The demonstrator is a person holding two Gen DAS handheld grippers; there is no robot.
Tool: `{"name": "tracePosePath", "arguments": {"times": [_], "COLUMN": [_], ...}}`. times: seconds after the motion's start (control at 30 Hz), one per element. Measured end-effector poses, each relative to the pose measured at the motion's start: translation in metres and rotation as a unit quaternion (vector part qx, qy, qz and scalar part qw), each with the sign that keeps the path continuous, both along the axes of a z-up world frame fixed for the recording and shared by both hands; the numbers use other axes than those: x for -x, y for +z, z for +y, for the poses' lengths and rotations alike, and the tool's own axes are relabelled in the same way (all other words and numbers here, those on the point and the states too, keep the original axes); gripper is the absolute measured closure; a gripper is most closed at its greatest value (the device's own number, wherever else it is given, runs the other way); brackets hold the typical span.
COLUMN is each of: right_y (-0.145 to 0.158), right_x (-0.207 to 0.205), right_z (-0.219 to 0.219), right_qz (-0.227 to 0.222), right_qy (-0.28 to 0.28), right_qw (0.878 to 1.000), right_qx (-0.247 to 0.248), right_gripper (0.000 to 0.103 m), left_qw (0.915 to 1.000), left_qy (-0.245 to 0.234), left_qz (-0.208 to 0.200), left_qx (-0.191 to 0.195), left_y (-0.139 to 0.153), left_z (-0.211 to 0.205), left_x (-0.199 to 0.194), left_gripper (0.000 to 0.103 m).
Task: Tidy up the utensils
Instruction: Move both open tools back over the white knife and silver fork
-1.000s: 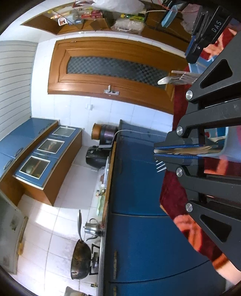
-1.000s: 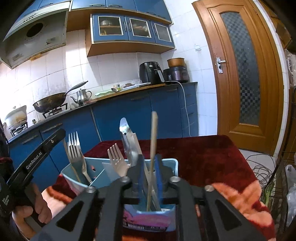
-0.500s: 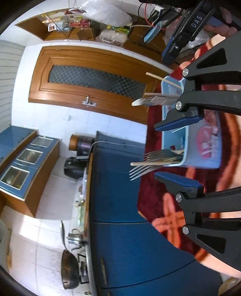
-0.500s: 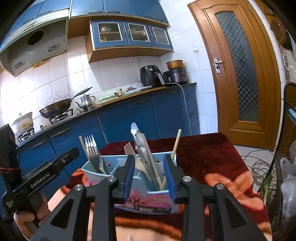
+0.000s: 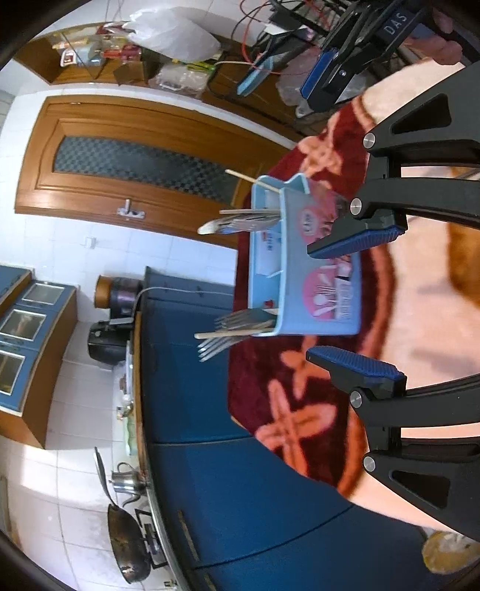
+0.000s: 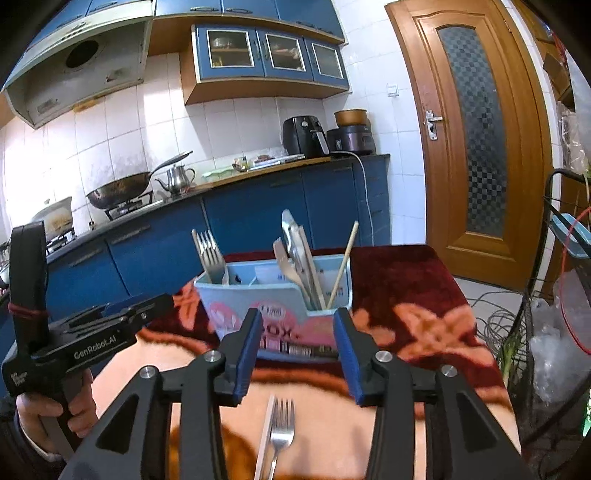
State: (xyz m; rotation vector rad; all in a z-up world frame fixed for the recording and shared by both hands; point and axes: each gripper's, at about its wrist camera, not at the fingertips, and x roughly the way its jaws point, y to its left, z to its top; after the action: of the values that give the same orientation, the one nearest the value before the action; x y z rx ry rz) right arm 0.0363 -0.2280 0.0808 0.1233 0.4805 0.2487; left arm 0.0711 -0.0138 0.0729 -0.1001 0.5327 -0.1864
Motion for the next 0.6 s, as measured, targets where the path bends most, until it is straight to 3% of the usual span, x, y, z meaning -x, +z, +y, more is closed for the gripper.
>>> {"name": "tracePosePath", "arguments": {"times": [0.17,0.6], "right_y": [-0.012,-0.055], "right_x": [0.012,0.032], "right_z": [-0.004,-0.029], "right_qz": [0.027,0.091], "right_qy": [0.001,-0.037], "right_qw": [1.0,0.995], "right_qx": [-0.008,-0.024], "right_gripper": [0.052,0.051], "left_qw": [0.9996,0.9955], "left_qy": [0.0,-0.023], "left_qz": [0.029,0.091], "left_qx": [-0.002,-0.008], "left_y": [-0.008,-0.039], "left_z": [0.0,-0.018], "left_x": [0.01,0.025], "left_gripper": [0.051,0.049]}}
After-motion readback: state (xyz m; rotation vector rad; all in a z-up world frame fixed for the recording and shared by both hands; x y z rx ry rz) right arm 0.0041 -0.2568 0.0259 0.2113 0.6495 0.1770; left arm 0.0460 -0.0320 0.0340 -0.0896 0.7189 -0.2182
